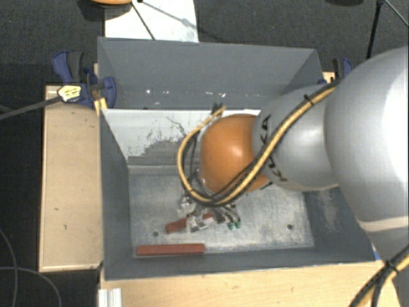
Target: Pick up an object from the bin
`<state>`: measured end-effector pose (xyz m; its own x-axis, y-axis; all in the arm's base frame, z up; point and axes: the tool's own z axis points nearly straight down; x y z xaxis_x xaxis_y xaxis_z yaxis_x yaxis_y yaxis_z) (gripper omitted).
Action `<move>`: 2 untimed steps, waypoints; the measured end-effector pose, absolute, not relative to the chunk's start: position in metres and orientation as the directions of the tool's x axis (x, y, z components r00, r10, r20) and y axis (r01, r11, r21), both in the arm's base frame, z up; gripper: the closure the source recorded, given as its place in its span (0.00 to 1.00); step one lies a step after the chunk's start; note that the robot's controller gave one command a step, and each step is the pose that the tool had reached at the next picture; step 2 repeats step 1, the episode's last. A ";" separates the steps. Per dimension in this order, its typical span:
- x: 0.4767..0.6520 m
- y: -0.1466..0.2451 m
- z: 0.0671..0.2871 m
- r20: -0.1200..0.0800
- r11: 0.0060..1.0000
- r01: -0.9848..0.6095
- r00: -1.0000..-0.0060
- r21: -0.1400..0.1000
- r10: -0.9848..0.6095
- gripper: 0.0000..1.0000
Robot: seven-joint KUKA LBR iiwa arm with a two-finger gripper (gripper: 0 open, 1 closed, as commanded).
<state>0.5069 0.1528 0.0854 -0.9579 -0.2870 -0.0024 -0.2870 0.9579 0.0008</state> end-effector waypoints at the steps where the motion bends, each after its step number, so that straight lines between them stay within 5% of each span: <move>1: 0.518 0.156 0.222 -0.002 0.962 -0.271 -0.962 0.001 -0.271 1.00; 2: 0.518 0.156 0.222 -0.002 0.962 -0.271 -0.962 0.001 -0.271 1.00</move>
Offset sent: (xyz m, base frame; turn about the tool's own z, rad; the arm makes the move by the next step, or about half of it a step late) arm 0.0000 0.0000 0.0000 0.0000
